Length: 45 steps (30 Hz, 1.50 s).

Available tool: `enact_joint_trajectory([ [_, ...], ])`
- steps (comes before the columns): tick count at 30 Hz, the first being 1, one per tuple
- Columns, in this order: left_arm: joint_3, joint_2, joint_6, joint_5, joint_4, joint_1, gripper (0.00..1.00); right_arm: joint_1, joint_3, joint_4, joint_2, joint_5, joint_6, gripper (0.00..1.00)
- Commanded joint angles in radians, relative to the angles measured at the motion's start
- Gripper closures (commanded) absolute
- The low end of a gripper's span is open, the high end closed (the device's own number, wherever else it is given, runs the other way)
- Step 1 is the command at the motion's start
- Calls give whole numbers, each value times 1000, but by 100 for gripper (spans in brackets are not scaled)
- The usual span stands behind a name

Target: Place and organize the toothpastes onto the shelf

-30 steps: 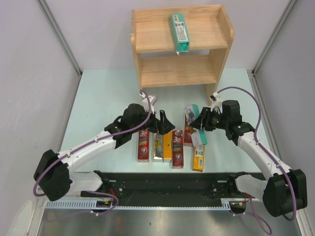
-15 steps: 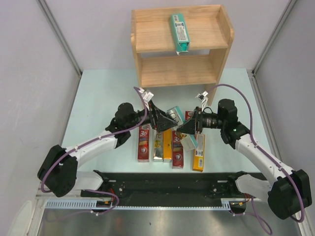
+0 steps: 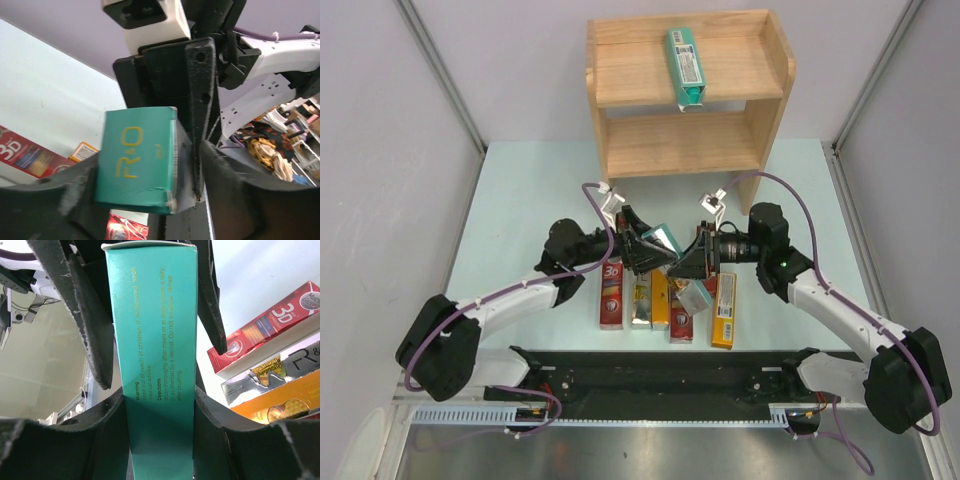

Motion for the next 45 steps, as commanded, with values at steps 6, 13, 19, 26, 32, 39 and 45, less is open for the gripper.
enact_joint_trajectory([
  [6, -3, -49, 1, 34, 42, -4, 73, 9, 9, 79, 27, 2, 17, 59],
  [13, -3, -42, -46, 2, 68, 8, 75, 6, 9, 55, 27, 34, 9, 43],
  [19, -64, -42, -193, 5, 259, 93, 75, -28, 9, 15, 19, 63, 0, 28],
  [26, -109, 4, -436, 90, 578, 237, 74, -49, -6, 47, 21, 43, 15, 23],
  [32, -90, 34, -512, 117, 652, 258, 74, -37, -26, 97, 33, 11, 29, 23],
  [39, -75, 31, -531, 104, 661, 281, 74, -11, -37, 64, 16, -14, -9, 24],
  [45, -23, 11, -485, 107, 565, 284, 73, -5, -37, 1, 7, -12, -38, 23],
])
